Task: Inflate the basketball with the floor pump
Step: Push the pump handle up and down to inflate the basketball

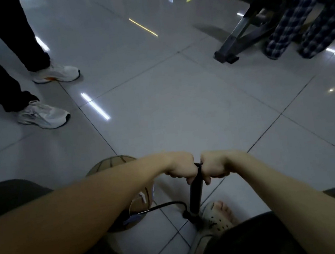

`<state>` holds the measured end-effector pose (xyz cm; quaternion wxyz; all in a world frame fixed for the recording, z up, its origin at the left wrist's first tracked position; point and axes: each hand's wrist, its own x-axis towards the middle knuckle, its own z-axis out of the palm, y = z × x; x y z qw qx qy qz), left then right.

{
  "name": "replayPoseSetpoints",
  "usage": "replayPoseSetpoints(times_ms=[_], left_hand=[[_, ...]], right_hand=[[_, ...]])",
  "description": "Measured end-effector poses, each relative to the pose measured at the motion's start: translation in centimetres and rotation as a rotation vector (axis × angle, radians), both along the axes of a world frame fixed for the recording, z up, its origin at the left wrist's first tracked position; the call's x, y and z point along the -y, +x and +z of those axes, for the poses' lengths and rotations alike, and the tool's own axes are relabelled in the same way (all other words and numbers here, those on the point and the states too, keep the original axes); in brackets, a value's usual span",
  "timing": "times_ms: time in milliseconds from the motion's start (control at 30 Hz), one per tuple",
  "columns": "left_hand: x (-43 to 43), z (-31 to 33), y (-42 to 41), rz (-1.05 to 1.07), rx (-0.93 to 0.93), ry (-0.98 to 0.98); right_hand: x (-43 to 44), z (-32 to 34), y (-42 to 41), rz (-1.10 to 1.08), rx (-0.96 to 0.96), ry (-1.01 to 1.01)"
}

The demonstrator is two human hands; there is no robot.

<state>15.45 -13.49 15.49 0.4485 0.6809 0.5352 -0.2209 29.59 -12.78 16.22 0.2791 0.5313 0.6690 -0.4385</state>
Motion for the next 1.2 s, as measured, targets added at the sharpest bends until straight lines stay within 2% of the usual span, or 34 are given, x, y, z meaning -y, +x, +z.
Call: replayPoseSetpoints(times_ms=[233, 367, 500, 600, 767, 967, 1067, 1200], left_hand=[[1.3, 1.6, -0.1, -0.006, -0.032, -0.041], [0.2, 7.0, -0.5, -0.039, -0.046, -0.076], [-3.0, 14.6, -1.5, 0.009, 0.04, -0.031], [-4.9, 17.3, -1.4, 0.0, 0.063, -0.041], [-4.9, 10.1, -0.6, 0.024, -0.008, -0.082], [-1.8, 0.8, -0.1, 0.028, -0.032, -0.121], [-0.6, -0.6, 0.2, 0.041, -0.024, -0.095], [0.4, 1.0, 0.4, -0.016, -0.058, -0.02]], right_hand=[[1.3, 1.0, -0.6, 0.034, 0.072, 0.017], [0.3, 6.9, -0.9, 0.072, 0.089, -0.043], [-2.5, 14.7, -0.6, -0.006, -0.01, 0.004], [-3.9, 17.1, 0.1, -0.042, -0.062, 0.007], [-4.5, 9.8, 0.0, -0.042, 0.034, -0.077], [-2.3, 0.2, -0.1, 0.003, 0.026, -0.07], [-1.2, -1.4, -0.1, -0.003, 0.03, -0.036], [-0.1, -0.2, -0.1, 0.01, 0.055, -0.019]])
